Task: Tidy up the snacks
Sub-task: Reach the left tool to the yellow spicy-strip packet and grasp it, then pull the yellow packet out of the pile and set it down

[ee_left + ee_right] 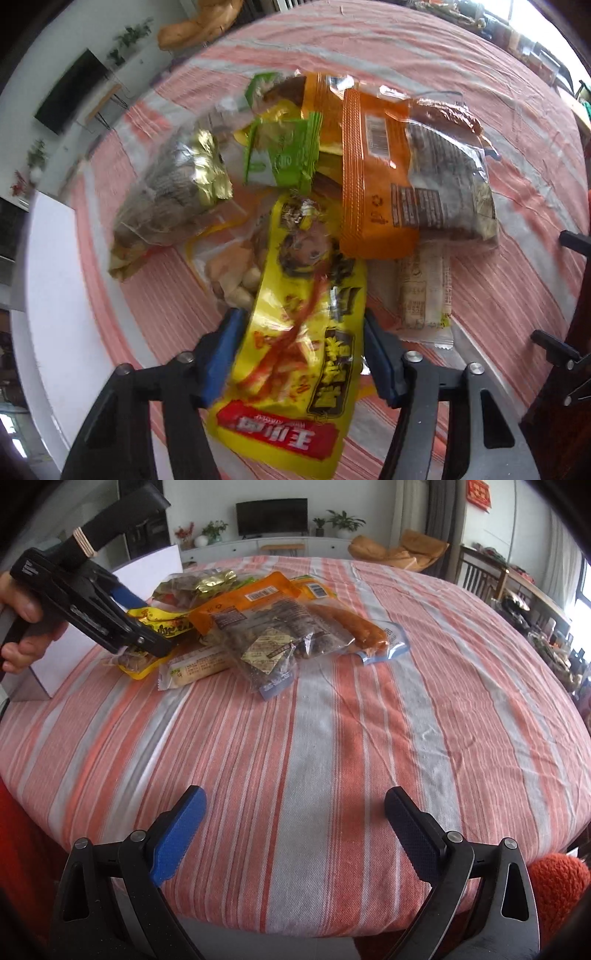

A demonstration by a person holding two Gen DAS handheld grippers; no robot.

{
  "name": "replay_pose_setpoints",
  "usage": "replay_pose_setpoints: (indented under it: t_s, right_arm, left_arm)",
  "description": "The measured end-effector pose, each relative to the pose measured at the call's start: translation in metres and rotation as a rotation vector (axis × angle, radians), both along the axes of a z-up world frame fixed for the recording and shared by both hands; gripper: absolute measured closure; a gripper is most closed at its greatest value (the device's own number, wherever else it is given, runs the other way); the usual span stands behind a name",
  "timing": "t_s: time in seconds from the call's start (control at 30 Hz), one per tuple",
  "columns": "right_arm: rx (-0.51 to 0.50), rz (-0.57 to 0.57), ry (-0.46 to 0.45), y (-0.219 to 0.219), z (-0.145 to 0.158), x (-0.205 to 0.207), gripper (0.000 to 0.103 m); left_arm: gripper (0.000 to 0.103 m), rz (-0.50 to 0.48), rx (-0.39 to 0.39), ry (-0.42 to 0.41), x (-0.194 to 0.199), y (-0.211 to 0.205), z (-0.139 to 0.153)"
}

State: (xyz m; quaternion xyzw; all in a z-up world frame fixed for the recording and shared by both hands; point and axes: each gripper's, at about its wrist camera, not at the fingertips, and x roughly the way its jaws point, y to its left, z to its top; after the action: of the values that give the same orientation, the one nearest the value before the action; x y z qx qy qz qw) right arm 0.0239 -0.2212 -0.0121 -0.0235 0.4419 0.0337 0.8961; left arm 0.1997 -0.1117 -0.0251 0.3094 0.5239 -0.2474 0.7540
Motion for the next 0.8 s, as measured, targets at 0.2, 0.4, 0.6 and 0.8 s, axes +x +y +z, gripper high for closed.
replay_pose_setpoints:
  t_s: [0.2,0.4,0.6,0.8]
  right_arm:
    - [0.006,-0.004,0.0,0.0,0.0,0.0,0.004]
    - [0.001,-0.006,0.0,0.001,0.001,0.0,0.004]
    - [-0.004,-0.013,-0.011,0.002,0.001,0.003,0.004]
    - [-0.003,-0.013,-0.027,0.002,0.0,0.001,0.004]
  left_arm:
    - [0.063,0.21,-0.174,0.02,-0.036,0.046,0.015]
    - [0.063,0.487,-0.315,0.002,-0.096,0.117,-0.002]
    - [0.046,0.592,-0.41,-0.083,-0.129,0.135,-0.02]
    - [0.014,0.589,-0.407,-0.145,-0.13,0.132,-0.026]
